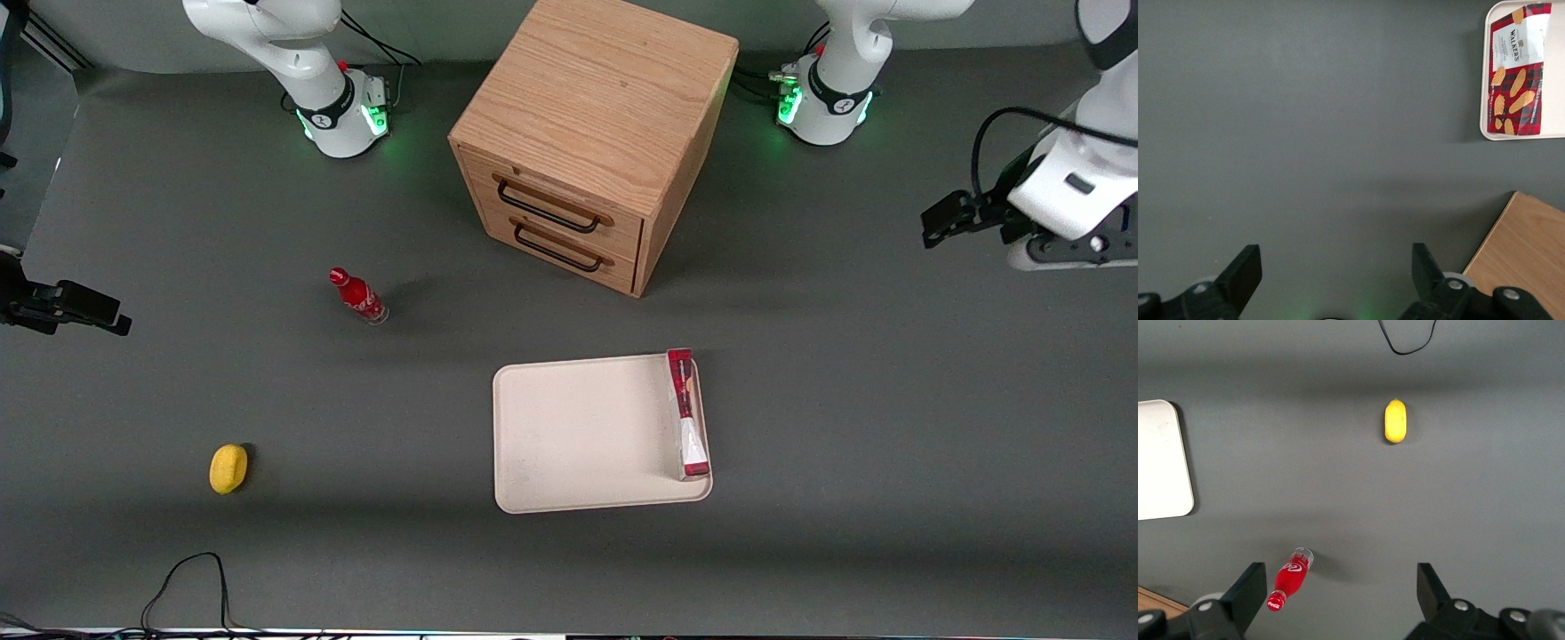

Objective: Place red cookie box on tray
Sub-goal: 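Open the left gripper and raise it away from the tray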

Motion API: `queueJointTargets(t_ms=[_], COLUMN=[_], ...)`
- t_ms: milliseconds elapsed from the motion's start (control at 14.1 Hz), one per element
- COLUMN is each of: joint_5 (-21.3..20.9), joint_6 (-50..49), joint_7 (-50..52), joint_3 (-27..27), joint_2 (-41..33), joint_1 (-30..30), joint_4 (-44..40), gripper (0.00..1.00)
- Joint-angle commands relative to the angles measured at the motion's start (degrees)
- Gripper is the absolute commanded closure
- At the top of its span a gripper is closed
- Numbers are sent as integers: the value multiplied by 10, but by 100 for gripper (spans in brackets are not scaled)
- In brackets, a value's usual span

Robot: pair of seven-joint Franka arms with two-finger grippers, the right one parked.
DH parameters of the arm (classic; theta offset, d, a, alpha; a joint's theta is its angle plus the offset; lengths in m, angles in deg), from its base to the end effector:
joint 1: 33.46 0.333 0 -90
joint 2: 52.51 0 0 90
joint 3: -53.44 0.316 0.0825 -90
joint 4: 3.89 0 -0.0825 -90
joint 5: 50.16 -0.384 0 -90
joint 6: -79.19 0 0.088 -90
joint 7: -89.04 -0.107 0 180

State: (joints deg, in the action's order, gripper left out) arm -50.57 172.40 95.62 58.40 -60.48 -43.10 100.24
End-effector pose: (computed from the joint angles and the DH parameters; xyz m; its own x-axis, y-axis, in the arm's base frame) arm 0.5096 -0.0384 0.5865 0.9981 0.0314 -0.0522 0.0314 -0.9995 -0.0011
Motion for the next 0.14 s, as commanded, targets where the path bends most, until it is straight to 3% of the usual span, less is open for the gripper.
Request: queueJointTargets(t_ms=[0, 71], joint_5=[-8, -8], joint_6=[15, 14], joint_7=[-21, -21], joint_3=[-7, -4], joint_2=[-32, -35], joint_1=[6, 6], joint_4=[36, 36], gripper=[0, 0])
